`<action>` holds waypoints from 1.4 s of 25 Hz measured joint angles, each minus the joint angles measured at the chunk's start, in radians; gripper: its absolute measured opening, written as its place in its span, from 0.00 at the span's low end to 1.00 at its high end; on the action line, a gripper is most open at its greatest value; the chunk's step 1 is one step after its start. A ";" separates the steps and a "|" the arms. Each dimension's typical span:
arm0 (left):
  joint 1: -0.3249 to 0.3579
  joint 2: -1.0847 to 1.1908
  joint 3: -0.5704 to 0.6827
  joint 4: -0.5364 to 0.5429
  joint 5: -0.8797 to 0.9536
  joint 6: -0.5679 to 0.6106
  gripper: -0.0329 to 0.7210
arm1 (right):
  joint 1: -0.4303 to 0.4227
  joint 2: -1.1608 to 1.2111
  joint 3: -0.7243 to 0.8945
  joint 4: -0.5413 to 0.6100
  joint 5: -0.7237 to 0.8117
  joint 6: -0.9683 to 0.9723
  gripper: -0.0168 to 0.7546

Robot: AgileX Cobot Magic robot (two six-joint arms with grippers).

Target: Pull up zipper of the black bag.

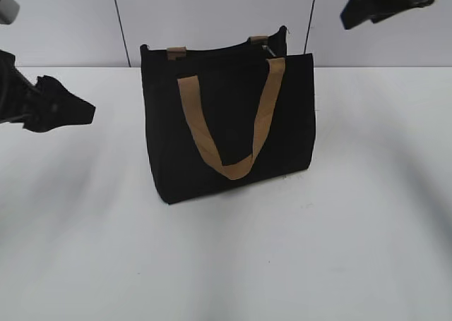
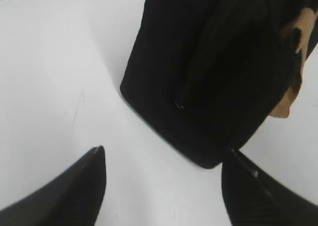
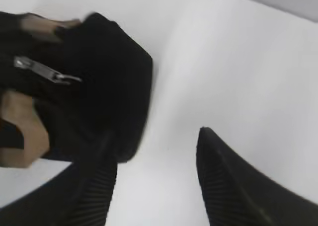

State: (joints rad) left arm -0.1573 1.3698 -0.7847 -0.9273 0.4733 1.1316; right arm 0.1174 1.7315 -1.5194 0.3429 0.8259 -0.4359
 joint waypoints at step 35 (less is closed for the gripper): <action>0.104 -0.783 0.180 0.731 0.513 -0.914 0.62 | -0.190 -1.166 0.942 -0.058 0.166 0.078 0.55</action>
State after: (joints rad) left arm -0.0535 0.5871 -0.6045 -0.1966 0.9864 0.2178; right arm -0.0729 0.5655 -0.5774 0.2850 0.9918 -0.3584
